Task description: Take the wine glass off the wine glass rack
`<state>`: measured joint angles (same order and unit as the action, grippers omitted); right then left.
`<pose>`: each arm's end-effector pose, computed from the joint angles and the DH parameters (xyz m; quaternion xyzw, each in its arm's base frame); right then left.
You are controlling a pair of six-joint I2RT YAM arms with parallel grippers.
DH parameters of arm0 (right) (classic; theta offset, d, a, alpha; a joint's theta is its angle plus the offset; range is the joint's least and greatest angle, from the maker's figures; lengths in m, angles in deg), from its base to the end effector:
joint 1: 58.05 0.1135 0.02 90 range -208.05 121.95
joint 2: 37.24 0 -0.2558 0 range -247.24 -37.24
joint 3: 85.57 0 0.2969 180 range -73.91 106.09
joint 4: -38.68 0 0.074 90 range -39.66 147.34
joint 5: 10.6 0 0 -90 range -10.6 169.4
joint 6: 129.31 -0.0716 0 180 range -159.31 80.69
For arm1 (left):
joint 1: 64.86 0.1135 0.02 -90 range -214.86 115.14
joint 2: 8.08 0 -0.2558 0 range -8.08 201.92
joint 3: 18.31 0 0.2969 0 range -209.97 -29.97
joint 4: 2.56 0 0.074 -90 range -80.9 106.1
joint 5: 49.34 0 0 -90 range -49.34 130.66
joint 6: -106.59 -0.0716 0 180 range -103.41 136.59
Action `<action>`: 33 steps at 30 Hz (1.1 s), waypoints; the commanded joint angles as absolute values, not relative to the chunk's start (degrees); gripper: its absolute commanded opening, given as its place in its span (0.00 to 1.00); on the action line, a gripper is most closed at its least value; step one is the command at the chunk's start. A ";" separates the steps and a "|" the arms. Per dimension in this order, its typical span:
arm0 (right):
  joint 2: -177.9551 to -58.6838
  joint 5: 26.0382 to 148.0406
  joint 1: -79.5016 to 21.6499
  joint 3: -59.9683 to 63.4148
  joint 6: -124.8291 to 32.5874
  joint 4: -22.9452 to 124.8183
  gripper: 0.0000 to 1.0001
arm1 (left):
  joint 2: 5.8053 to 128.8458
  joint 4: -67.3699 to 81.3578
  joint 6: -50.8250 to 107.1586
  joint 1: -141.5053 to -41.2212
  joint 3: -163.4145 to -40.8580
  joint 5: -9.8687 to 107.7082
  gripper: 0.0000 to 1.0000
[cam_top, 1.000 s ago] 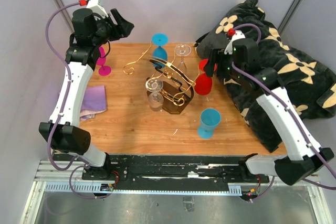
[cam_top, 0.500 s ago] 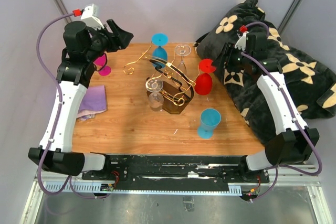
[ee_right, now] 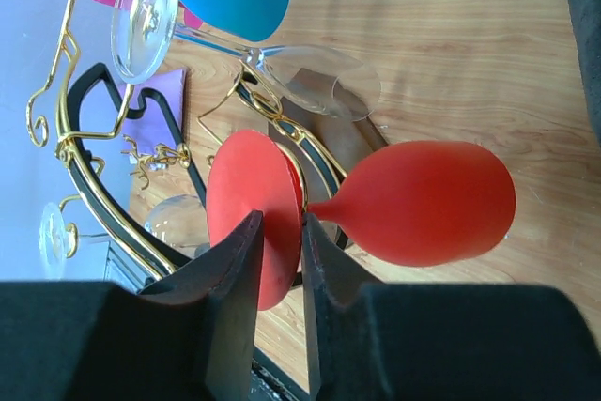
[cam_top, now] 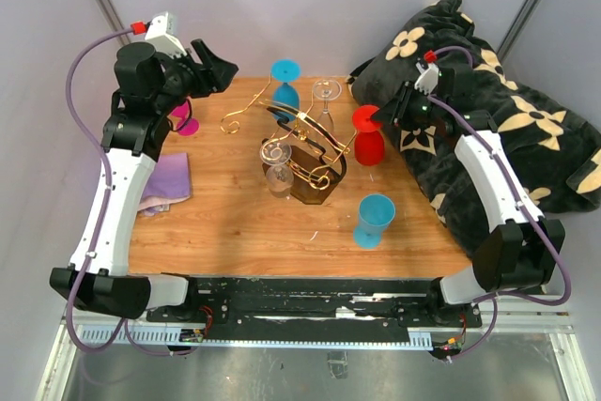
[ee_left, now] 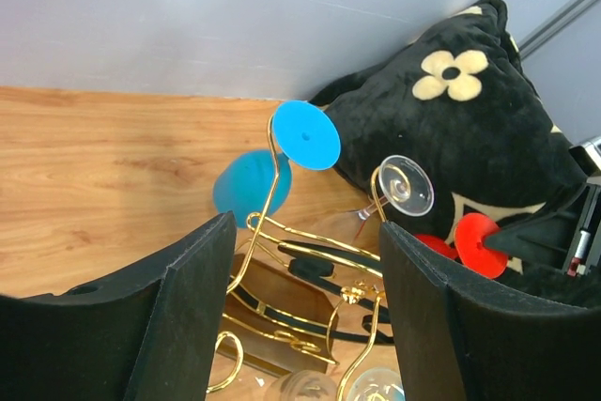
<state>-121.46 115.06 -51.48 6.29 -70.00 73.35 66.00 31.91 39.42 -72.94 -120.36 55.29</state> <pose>0.3988 0.0879 0.3474 0.0132 0.8273 0.4063 0.3877 0.3484 -0.0677 0.4825 -0.0109 0.7447 -0.2676 0.6113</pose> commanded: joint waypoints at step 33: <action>-119.94 126.40 -55.86 0.57 -87.98 49.27 0.01 | 59.39 30.50 38.51 -73.12 -116.60 52.53 0.68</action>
